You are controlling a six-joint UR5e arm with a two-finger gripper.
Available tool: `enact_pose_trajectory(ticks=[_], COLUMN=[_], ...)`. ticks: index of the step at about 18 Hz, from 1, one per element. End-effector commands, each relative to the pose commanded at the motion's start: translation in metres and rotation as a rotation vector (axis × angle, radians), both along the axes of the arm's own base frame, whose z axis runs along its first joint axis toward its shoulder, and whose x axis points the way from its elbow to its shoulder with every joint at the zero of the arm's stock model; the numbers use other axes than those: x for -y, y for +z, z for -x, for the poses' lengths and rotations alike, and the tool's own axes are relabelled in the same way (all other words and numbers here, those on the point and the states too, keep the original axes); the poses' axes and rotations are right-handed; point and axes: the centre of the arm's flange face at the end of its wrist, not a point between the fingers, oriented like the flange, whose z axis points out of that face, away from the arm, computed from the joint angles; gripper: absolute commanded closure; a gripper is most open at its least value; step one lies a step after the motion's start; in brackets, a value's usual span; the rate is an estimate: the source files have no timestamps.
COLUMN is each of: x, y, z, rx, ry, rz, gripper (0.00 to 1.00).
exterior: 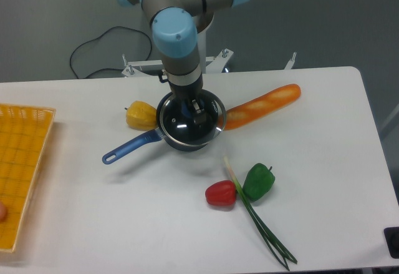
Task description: Open the lid
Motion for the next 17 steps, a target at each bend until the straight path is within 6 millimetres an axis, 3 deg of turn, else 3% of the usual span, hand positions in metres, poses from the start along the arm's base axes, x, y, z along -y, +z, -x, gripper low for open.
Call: enact_pose_trajectory(ticks=[8, 17], x=[-0.011, -0.004], y=[0.028, 0.024], z=[0.024, 0.028], rx=[0.014, 0.033], ry=[0.02, 0.026], rz=[-0.016, 0.004], gripper=[0.41, 0.41])
